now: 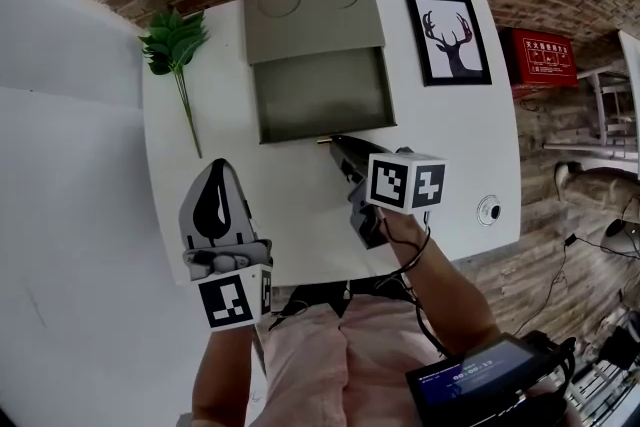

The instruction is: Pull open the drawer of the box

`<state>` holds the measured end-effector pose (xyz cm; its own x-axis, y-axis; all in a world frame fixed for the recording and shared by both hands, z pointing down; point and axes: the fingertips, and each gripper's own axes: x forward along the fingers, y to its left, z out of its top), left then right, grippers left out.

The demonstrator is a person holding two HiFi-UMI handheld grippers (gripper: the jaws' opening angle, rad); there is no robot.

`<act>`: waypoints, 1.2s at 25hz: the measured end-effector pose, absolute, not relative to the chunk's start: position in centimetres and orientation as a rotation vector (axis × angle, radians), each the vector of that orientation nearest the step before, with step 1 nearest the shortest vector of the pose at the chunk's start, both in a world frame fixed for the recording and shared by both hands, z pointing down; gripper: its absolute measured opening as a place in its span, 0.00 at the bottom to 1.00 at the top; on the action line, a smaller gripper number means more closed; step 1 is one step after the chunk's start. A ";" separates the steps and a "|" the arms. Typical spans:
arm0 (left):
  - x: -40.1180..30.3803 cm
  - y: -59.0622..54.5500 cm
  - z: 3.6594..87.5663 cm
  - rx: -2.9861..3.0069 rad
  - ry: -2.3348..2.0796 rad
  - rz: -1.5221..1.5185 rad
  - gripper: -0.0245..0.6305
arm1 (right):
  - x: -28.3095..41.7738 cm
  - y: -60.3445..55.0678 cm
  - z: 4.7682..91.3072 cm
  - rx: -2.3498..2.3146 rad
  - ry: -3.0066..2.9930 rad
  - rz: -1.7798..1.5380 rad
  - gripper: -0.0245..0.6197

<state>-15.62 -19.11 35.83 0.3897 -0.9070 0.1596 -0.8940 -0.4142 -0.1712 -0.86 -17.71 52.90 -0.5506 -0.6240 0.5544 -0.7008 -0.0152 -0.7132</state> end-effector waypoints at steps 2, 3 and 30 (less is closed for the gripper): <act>-15.7 -19.0 35.8 -2.569 1.667 -0.351 0.05 | -0.9 -17.5 53.0 1.453 -2.151 1.638 0.12; -15.7 -19.0 35.7 -2.569 1.665 -0.350 0.05 | -0.9 -17.4 53.0 1.454 -2.150 1.639 0.12; -15.2 -16.0 30.4 -2.547 1.601 -0.245 0.05 | -0.1 -13.8 47.9 1.529 -2.221 1.497 0.26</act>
